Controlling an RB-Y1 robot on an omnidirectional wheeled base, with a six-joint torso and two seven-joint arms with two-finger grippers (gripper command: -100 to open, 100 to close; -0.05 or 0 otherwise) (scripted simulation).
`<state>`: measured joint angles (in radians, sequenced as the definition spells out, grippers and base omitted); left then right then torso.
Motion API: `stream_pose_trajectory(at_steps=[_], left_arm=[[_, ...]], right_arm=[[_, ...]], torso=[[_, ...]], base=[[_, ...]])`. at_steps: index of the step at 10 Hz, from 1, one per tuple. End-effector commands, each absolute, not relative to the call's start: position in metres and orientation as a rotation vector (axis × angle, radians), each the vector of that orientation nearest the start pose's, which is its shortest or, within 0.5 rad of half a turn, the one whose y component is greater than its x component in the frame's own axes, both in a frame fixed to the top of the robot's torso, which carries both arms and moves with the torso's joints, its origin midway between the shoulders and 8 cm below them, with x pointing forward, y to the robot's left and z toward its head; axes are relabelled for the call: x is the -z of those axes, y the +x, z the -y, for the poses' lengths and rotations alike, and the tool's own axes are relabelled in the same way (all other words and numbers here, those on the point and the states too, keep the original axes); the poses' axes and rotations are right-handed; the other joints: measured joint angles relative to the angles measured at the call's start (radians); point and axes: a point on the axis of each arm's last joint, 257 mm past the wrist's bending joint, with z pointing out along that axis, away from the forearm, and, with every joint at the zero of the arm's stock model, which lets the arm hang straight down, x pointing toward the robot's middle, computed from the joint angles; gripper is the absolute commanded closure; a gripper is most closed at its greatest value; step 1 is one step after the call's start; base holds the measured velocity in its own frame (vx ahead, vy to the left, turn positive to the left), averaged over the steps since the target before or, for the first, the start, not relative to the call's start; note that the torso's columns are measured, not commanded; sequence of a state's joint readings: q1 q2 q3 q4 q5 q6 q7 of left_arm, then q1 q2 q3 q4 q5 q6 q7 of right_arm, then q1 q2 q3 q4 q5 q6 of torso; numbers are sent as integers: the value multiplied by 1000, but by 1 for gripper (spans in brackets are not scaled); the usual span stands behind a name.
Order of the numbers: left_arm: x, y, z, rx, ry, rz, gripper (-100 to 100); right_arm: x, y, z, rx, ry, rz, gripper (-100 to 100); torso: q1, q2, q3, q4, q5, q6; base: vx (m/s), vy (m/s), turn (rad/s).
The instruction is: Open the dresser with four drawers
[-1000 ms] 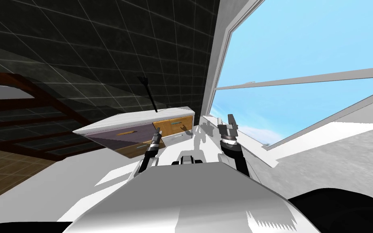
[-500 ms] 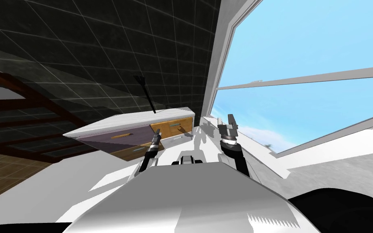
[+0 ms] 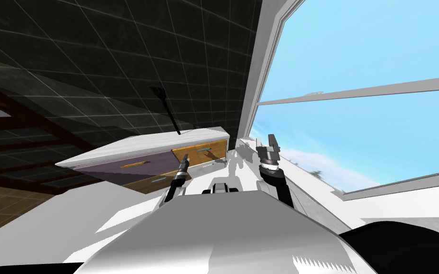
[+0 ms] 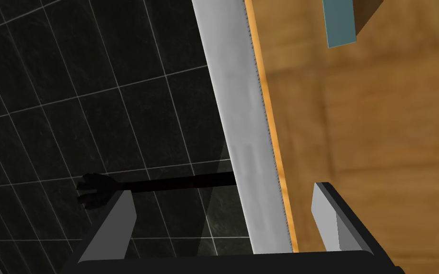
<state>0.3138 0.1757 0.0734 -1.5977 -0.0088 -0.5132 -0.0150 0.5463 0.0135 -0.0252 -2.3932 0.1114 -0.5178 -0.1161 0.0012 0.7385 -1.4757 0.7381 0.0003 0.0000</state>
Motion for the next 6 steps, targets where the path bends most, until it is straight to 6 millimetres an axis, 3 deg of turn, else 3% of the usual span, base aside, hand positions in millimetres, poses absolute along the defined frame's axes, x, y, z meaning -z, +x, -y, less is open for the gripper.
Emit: stream_pose_trajectory(at_steps=[1, 6], left_arm=[[241, 430, -345, 1046, -950, -1083, -100], [285, 428, -351, 1025, -1062, -1078, -100]], right_arm=[[-62, 315, 273, -1316, 563, -583, 0], [-62, 315, 273, -1316, 563, -583, 0]], torso=[[-1, -1, -1, 0, 0, 0], [0, 0, 0, 0, 0, 0]], base=[[162, -44, 24], [145, -56, 22]])
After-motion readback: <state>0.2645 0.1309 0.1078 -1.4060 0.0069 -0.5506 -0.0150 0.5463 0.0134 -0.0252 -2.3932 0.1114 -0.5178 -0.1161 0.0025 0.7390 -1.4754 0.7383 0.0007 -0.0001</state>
